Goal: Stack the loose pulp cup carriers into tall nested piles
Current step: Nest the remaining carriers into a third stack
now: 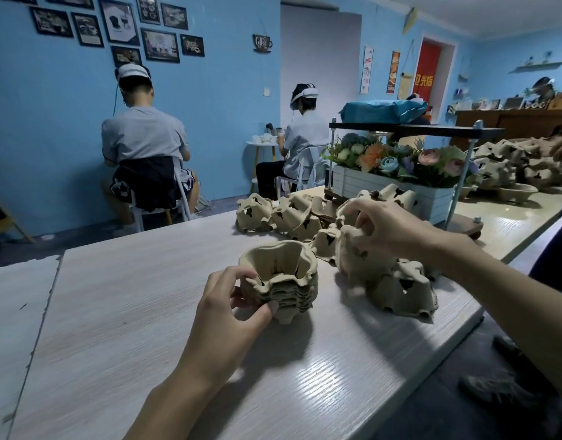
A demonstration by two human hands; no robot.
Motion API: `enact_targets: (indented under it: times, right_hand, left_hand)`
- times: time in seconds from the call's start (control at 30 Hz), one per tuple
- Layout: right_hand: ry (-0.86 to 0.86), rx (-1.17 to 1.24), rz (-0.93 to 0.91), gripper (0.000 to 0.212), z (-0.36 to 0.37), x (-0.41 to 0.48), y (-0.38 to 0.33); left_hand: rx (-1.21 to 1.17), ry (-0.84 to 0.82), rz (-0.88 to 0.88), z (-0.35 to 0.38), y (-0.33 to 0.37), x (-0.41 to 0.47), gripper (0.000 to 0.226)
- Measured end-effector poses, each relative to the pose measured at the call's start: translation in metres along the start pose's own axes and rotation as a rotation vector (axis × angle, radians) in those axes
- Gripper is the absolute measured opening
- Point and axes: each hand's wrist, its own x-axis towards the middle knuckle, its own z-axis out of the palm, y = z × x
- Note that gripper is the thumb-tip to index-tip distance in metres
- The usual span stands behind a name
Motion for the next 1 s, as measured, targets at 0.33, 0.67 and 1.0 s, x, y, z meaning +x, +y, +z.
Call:
enact_targets:
  times: [0.33,0.67,1.0]
  right_hand:
    - [-0.284,0.077,-0.075,0.030,0.012,-0.007,-0.005]
    - [-0.363,0.058,-0.106,0.048,0.005,-0.006,-0.001]
    - [-0.266,0.120,-0.173,0.070,0.037,-0.008,-0.011]
  left_hand:
    - [0.034,0.011,0.014,-0.011,-0.002,-0.003,0.038]
    - [0.033,0.019,0.013,-0.010,-0.005,-0.002,0.038]
    - [-0.006,0.040,0.007,-0.014,-0.005,0.000,0.040]
